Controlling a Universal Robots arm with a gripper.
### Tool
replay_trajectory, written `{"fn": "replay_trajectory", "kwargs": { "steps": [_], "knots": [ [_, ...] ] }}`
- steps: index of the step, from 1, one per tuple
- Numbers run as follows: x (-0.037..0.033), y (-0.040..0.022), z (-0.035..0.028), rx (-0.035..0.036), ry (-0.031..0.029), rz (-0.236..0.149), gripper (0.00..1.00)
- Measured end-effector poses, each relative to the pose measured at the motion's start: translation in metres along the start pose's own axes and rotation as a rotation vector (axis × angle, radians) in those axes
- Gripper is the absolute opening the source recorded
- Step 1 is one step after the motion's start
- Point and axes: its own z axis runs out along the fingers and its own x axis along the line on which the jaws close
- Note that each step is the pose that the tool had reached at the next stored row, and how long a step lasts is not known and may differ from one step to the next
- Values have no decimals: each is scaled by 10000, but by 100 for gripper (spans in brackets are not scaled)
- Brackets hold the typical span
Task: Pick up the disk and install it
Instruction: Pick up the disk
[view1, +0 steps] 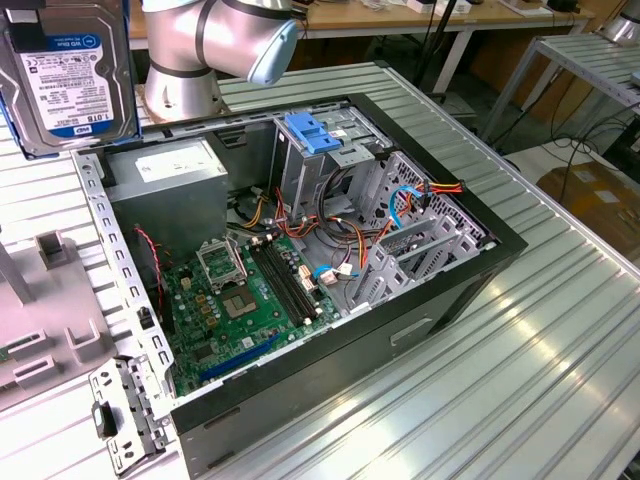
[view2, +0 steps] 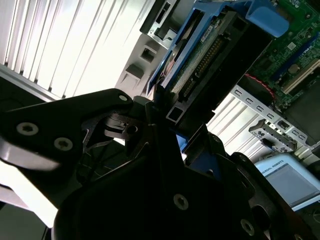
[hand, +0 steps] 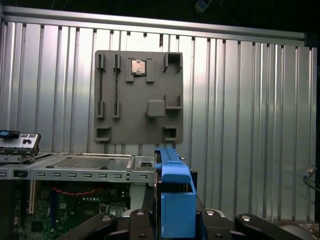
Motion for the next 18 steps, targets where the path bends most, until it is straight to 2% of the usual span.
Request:
{"fn": "replay_trajectory", "kwargs": {
  "steps": [18],
  "knots": [
    [15,-42,-1,0,6,0,37]
  ]
}}
